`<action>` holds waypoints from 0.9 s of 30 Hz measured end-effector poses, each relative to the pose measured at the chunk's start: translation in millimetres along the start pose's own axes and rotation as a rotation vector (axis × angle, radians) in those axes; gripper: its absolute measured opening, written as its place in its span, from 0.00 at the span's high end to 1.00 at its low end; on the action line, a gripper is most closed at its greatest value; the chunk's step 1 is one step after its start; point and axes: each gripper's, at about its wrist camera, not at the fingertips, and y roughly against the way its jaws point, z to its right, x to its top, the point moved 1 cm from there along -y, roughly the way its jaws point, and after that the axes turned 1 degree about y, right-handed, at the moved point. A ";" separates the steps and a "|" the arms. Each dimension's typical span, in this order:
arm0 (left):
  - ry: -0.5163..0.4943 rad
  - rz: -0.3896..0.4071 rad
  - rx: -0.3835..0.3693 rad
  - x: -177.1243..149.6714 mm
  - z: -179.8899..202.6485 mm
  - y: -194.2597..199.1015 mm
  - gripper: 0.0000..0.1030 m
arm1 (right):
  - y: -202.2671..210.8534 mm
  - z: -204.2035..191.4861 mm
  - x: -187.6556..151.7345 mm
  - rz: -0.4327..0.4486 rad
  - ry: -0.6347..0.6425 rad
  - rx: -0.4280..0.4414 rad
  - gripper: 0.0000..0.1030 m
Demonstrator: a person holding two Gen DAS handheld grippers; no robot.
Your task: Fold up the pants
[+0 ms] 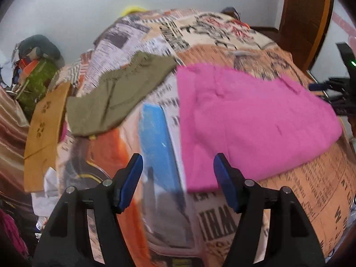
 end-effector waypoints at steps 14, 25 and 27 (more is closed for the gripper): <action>-0.018 0.013 -0.127 68.6 10.2 -26.2 0.36 | 10.4 -22.3 23.4 0.096 -0.128 0.133 0.50; -0.007 -0.013 -0.193 65.7 20.9 -52.3 0.52 | -24.6 -35.8 21.4 0.048 -0.155 0.188 0.73; -0.015 -0.010 -0.199 66.9 24.2 -53.3 0.64 | -22.4 -38.4 21.0 0.060 -0.147 0.183 0.76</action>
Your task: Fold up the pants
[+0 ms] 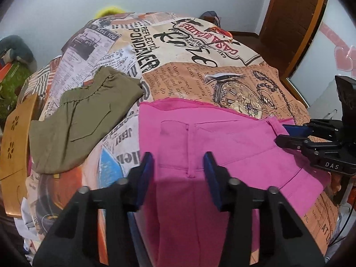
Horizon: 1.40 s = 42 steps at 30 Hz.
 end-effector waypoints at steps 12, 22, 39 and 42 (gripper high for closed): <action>-0.049 0.072 0.025 17.5 11.4 26.4 0.80 | 37.3 -11.6 10.2 0.156 0.044 -0.031 0.90; -0.045 0.042 -0.006 42.9 9.8 -8.5 0.80 | 12.5 19.9 12.1 0.105 -0.055 -0.041 0.90; -0.157 0.147 0.091 39.1 9.2 48.6 0.60 | 47.7 -7.8 20.7 0.097 0.068 -0.040 0.71; -0.148 0.135 0.048 29.4 16.9 56.2 0.59 | 53.8 -24.0 18.9 0.110 0.084 0.005 0.66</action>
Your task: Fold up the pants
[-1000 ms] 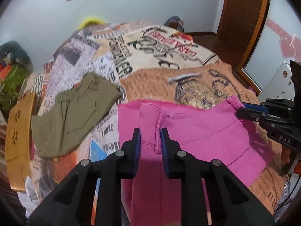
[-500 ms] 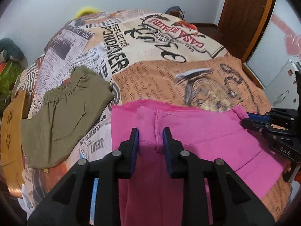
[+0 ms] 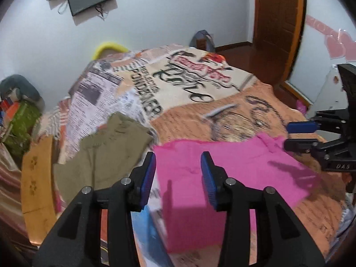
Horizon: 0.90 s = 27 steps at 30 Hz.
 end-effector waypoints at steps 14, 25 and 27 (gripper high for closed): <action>0.057 -0.135 -0.078 -65.4 20.7 -22.5 0.42 | -25.7 -13.5 -57.2 -0.140 -0.018 0.030 0.61; 0.141 -0.152 -0.023 -101.1 -20.0 -15.8 0.40 | -5.6 18.0 -84.6 -0.140 -0.156 0.020 0.48; 0.142 -0.140 -0.020 -96.5 -22.1 -11.5 0.40 | -2.6 13.8 -80.2 -0.136 -0.131 -0.002 0.48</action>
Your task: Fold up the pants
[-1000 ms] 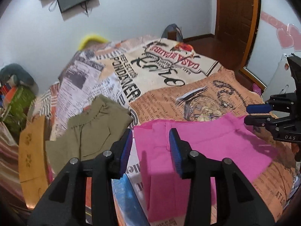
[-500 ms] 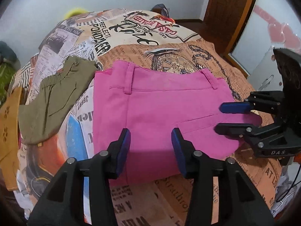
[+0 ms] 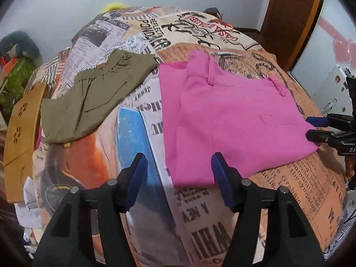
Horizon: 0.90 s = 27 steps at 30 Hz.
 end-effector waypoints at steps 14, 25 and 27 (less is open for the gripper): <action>0.068 -0.023 -0.073 50.3 -13.3 -30.1 0.40 | -18.7 37.0 26.8 0.007 -0.096 -0.046 0.45; 0.131 -0.060 -0.131 50.4 -17.1 -61.0 0.39 | -33.2 46.6 23.6 -0.005 -0.149 0.014 0.42; 0.150 -0.061 -0.138 53.5 -17.9 -64.4 0.39 | -34.7 48.1 25.3 -0.002 -0.160 0.021 0.41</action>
